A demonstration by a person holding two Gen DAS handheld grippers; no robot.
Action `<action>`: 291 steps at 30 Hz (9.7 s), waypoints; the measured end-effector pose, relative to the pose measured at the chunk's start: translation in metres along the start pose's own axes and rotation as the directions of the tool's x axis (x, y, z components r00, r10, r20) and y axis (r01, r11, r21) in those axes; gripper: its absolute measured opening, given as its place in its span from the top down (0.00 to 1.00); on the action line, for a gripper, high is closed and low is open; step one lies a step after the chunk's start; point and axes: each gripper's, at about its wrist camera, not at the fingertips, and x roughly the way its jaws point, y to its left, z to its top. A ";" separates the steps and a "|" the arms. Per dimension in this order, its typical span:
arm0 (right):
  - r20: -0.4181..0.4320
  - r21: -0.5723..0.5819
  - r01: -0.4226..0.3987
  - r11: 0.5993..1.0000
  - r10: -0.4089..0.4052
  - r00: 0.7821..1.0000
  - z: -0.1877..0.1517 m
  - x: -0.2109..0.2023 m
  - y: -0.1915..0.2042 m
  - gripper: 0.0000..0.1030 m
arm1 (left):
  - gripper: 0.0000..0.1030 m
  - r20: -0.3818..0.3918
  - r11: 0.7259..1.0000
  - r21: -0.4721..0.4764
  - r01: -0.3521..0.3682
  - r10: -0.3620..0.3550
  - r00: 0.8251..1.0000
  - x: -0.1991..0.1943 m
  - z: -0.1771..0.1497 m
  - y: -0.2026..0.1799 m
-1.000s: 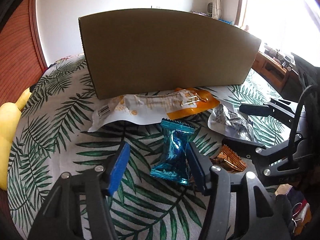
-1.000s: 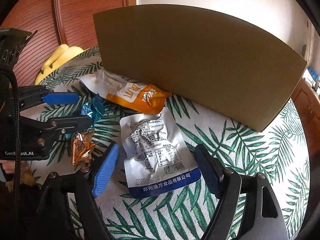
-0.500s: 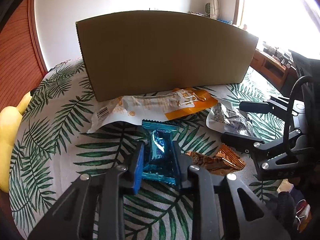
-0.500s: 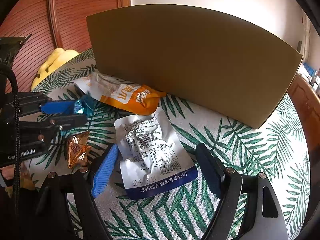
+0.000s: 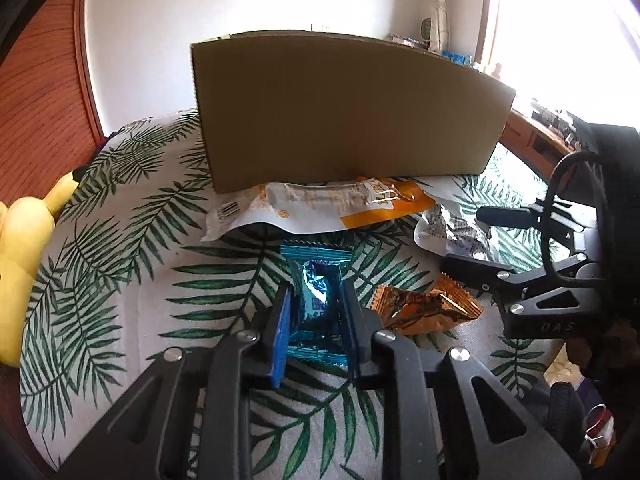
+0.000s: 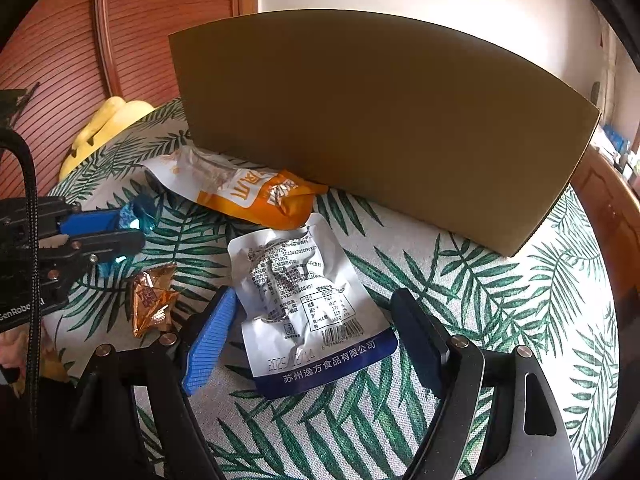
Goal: Organize snacks
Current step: 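Grasp the blue wrapped candy with the left tool while the right tool grasps the white printed packet, then carry both items over the box and open both tools to drop them, then move both tools back toward the remaining packets on the bedspread, then lower the right tool onto the copper-wrapped candy and close it, then lower the left tool onto the orange-and-white packet and close it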
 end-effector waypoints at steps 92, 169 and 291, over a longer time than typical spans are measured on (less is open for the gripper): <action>0.325 0.035 0.043 0.998 -0.053 0.944 0.054 -0.111 -0.032 0.38 | 0.79 0.218 0.992 0.108 0.058 -0.081 0.973 -0.047 0.114 -0.044; 0.332 0.068 0.034 0.997 -0.054 0.942 0.101 -0.077 -0.031 0.31 | 0.40 0.220 0.998 0.056 0.029 -0.041 0.975 -0.020 0.131 0.004; 0.139 0.178 -0.088 0.980 0.063 0.988 -0.037 -0.035 0.006 0.77 | 0.31 -0.281 0.946 0.279 0.164 -0.082 0.956 0.071 0.071 -0.058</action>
